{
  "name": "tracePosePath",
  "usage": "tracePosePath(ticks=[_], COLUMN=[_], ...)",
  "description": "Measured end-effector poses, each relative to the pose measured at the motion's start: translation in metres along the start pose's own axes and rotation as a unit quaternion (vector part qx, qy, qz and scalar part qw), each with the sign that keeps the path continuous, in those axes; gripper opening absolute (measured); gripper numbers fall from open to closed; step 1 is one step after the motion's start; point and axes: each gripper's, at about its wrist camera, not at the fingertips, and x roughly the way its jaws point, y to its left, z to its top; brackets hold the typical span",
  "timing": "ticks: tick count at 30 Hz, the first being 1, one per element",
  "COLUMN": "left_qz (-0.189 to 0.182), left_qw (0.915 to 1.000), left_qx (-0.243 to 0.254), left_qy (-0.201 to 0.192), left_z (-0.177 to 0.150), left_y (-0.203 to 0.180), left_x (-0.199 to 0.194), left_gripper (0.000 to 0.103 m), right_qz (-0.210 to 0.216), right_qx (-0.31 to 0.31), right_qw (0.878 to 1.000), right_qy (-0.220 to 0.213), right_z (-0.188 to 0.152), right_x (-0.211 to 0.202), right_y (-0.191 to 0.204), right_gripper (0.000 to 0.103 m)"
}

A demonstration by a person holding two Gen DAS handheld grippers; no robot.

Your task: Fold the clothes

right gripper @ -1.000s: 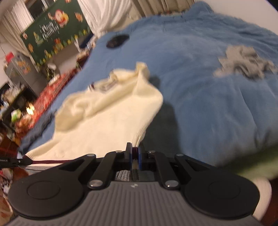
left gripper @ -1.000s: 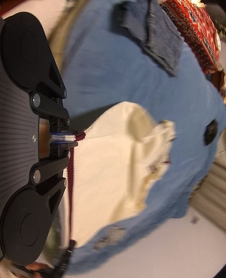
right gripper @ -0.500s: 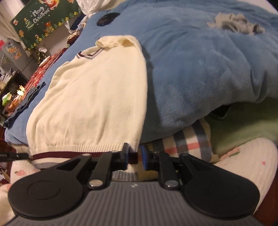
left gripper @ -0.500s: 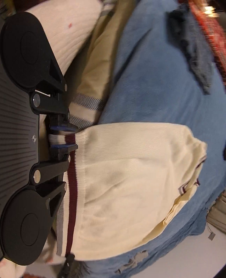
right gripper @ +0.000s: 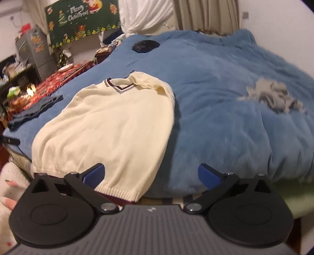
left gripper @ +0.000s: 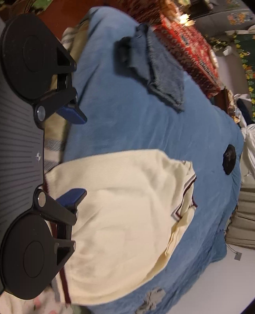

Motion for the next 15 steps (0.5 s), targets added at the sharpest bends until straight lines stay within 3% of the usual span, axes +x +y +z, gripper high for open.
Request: tracePosePath(ticks=[5,10,13,15], left_qz=[-0.007,-0.012,-0.014,-0.038], left_qw=[0.9980,0.9949,0.9943,0.9941], left_qx=[0.035,0.083,0.084,0.078], left_qy=[-0.051,-0.056,-0.063,-0.065], left_z=[0.014,0.033,0.048,0.063], left_y=[-0.001,-0.005,-0.005,-0.003], left_x=[0.009,0.031,0.047,0.058], left_gripper=[0.085,0.085,0.085,0.085], right_qz=[-0.030,-0.033,-0.032,-0.016], right_qx=[-0.028,-0.082,-0.106,-0.110], right_qw=[0.999,0.996,0.993,0.993], right_qy=[0.001,-0.029,-0.029,-0.038], right_z=[0.016,0.033,0.053,0.071], right_x=[0.013,0.034,0.052,0.062], right_y=[0.002,0.002,0.001,-0.002], right_gripper=[0.102,0.102,0.102,0.102])
